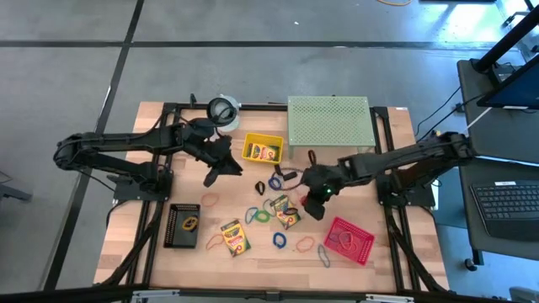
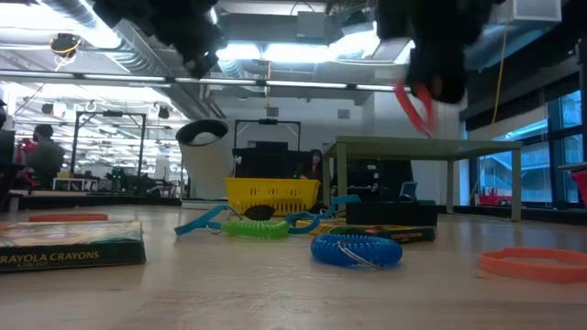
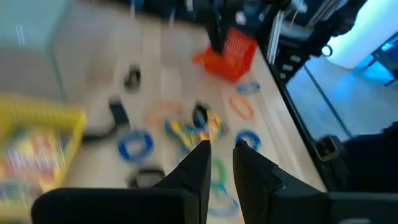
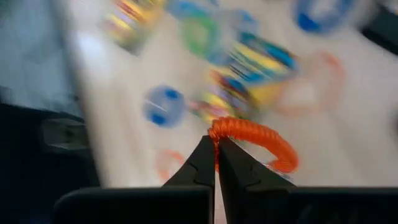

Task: Pick & Place Office Desk Supplies
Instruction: Put the orange spring keychain into the black bin

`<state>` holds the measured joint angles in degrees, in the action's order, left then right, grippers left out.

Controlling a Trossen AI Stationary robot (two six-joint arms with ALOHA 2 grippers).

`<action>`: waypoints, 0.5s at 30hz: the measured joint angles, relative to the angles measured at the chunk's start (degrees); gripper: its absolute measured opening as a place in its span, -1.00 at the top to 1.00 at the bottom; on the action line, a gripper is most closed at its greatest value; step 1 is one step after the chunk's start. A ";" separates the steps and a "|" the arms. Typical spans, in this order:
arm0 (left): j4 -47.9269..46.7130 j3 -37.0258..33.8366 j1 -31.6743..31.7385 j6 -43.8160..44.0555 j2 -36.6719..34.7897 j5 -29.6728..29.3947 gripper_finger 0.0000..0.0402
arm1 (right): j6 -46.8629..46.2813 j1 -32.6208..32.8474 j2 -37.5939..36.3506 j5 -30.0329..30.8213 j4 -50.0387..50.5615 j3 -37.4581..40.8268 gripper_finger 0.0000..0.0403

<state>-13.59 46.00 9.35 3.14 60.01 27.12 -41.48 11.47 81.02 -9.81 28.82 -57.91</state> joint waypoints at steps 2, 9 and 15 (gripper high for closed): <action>3.09 0.00 -0.59 -3.43 0.00 -1.22 0.70 | -1.75 0.43 -2.29 -1.52 -5.57 0.00 1.00; 16.70 -0.04 -3.50 -5.36 1.53 -3.25 0.64 | -5.23 1.02 -6.57 -4.82 -29.22 -0.17 1.00; 35.59 -0.02 -5.95 14.67 7.26 -1.31 0.44 | -7.84 1.54 -6.37 -5.36 -42.20 -0.17 1.00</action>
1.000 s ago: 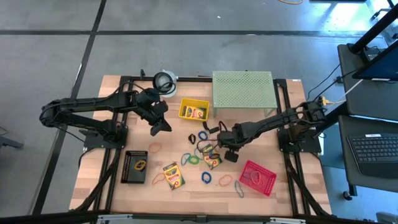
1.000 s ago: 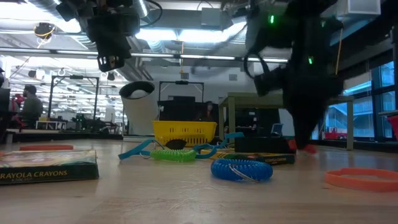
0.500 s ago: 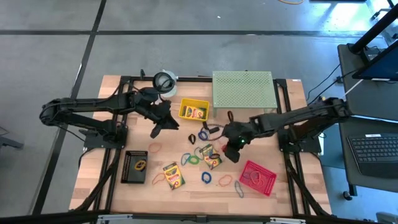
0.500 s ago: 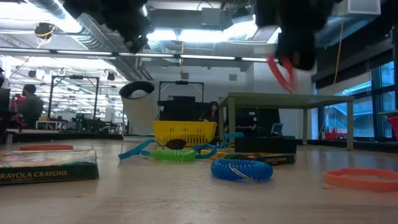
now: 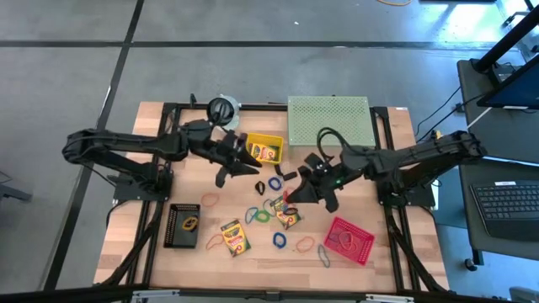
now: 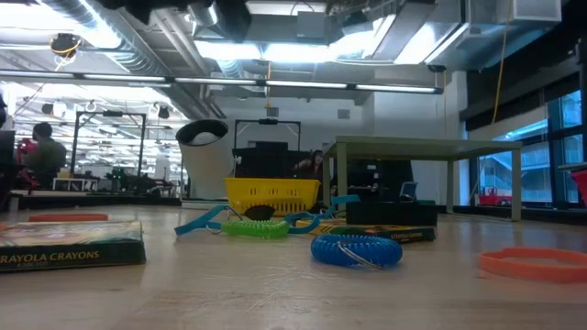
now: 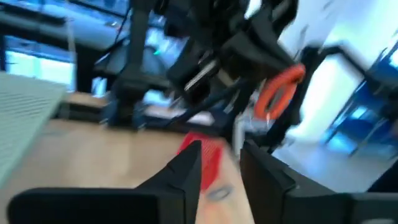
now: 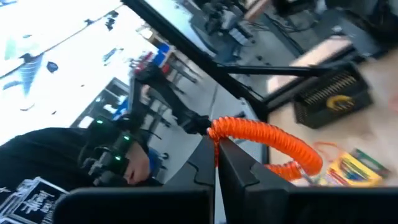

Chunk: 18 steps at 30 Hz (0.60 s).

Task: Pick & Place Office Desk Supplies
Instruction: Put the orange spring keychain into the black bin

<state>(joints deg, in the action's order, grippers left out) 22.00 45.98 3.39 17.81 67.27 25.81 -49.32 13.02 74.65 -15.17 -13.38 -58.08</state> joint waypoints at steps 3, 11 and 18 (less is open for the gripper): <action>7.74 0.00 -1.74 4.38 2.37 0.78 0.32 | 0.07 0.15 0.04 -0.64 -1.56 0.00 1.00; 17.06 0.00 -6.18 11.99 8.32 -2.20 0.12 | 1.68 0.13 0.33 -1.84 -1.59 0.00 1.00; 26.19 0.00 -8.95 14.91 13.40 -5.90 0.09 | 0.63 -0.42 1.56 -1.21 -5.42 0.02 1.00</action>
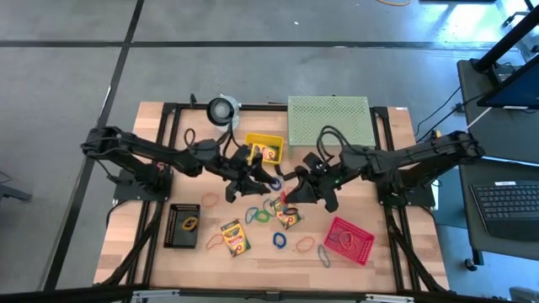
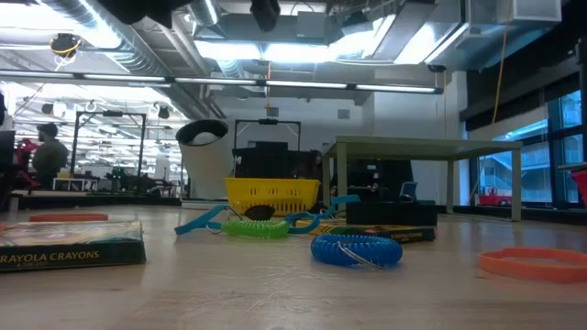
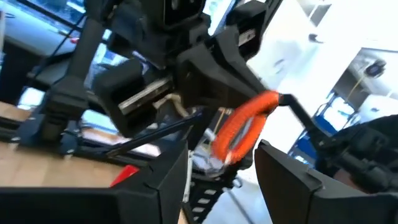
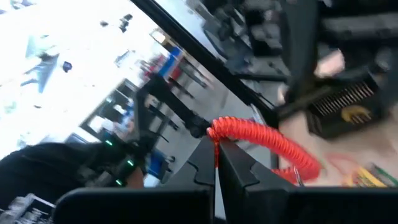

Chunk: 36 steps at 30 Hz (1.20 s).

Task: Pick & Place Office Desk Supplies
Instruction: Put the orange spring keychain into the black bin

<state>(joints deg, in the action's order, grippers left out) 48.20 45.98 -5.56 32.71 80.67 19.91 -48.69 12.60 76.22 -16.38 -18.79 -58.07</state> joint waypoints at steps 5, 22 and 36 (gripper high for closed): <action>3.92 1.14 -1.38 1.95 1.93 -0.30 0.09 | -0.16 -0.85 1.36 -0.33 -0.78 -0.06 1.00; 2.69 6.34 -1.98 -0.97 3.67 5.78 0.21 | -0.67 -1.44 5.21 -2.00 -11.81 -0.02 1.00; 2.61 6.34 -3.11 -8.50 3.67 8.38 0.86 | -0.80 -1.29 5.21 -2.35 -12.99 -0.02 1.00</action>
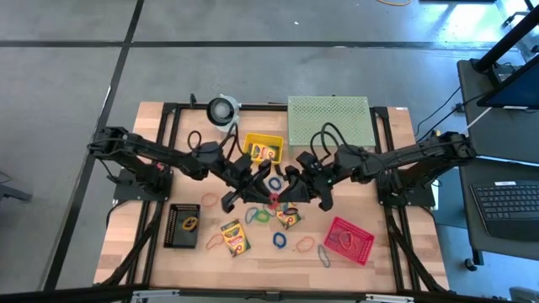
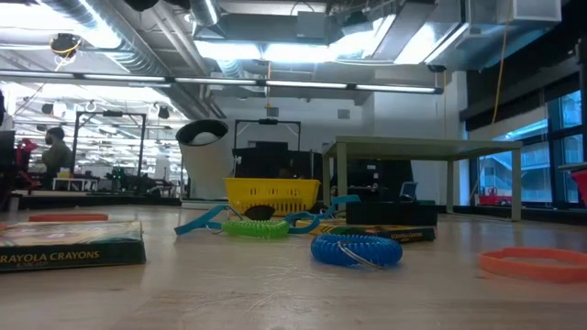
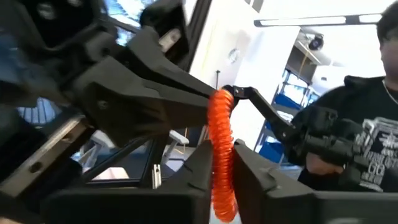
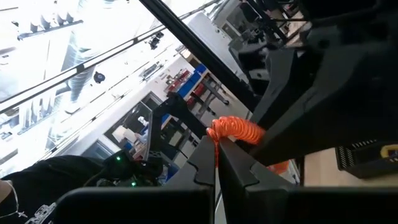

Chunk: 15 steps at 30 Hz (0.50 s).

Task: Pick & Place Office Desk Supplies
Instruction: Put the orange spring keychain into the black bin

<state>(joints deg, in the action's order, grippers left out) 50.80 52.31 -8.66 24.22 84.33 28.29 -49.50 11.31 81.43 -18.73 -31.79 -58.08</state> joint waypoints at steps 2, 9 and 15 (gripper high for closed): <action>0.02 0.00 -0.33 -0.41 0.00 0.02 0.92 | 0.01 0.04 0.00 0.00 -0.34 0.00 0.98; -0.04 -0.02 -0.62 0.01 0.00 -2.40 0.95 | 0.41 0.04 0.00 0.06 -0.26 0.00 0.95; -0.04 -0.02 -0.62 0.25 0.00 -5.81 0.95 | 0.46 0.32 -0.02 2.54 -0.35 0.00 0.80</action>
<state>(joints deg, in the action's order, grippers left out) 50.76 52.29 -9.28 24.47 84.33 22.49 -49.04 11.63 81.41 -16.19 -32.14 -58.08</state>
